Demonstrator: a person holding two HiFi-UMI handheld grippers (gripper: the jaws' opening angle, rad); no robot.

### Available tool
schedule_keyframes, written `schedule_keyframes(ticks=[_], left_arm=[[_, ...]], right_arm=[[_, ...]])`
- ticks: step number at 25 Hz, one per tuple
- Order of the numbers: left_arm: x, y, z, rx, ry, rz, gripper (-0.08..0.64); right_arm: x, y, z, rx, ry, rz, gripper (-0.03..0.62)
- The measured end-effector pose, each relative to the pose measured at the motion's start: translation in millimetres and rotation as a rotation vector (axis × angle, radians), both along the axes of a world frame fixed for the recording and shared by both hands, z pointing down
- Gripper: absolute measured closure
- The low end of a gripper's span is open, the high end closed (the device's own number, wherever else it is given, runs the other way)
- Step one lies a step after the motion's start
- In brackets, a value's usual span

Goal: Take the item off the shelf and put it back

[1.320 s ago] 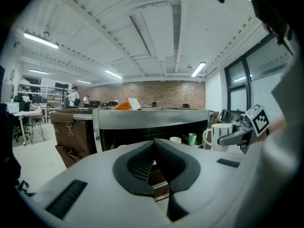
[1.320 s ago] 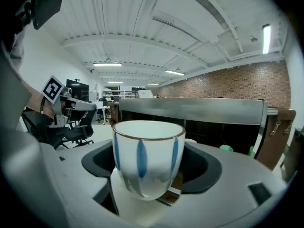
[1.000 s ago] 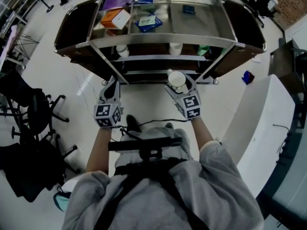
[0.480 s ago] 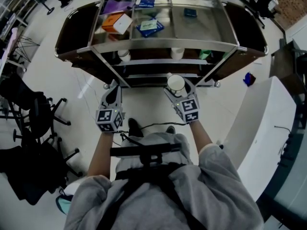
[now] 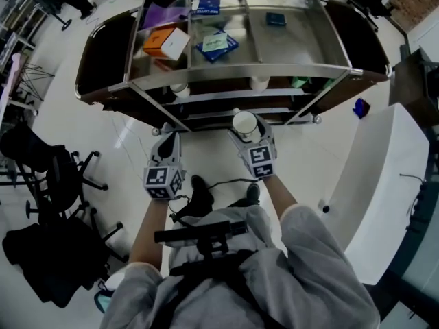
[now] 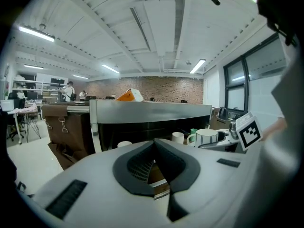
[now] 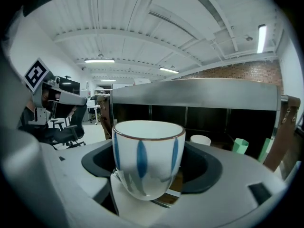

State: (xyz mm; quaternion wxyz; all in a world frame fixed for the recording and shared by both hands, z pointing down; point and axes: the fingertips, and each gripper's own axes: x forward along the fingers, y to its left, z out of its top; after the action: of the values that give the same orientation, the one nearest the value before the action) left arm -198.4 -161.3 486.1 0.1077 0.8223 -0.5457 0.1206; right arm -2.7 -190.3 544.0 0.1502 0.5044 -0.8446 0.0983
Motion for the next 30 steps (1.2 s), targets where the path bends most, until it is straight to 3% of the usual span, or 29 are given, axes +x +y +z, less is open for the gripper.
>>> schedule_keyframes(ticks=[13,20,30], left_arm=[[-4.9,-66.3,54.0,-0.042,-0.011,0.102,0.555],[13.3,-105.0,80.7,-0.021,0.008,0.113,0.555],[9.4,-133.2,109.9,-0.008,-0.01,0.091,0.555]], right_arm=[[-55.7,-95.0,48.6,0.032,-0.037,0.102,0.189],[-61.9,-147.4,75.0,0.067,-0.053,0.129,0.189],[-75.4,-192.6,96.4,0.105,-0.059,0.123,0.189]])
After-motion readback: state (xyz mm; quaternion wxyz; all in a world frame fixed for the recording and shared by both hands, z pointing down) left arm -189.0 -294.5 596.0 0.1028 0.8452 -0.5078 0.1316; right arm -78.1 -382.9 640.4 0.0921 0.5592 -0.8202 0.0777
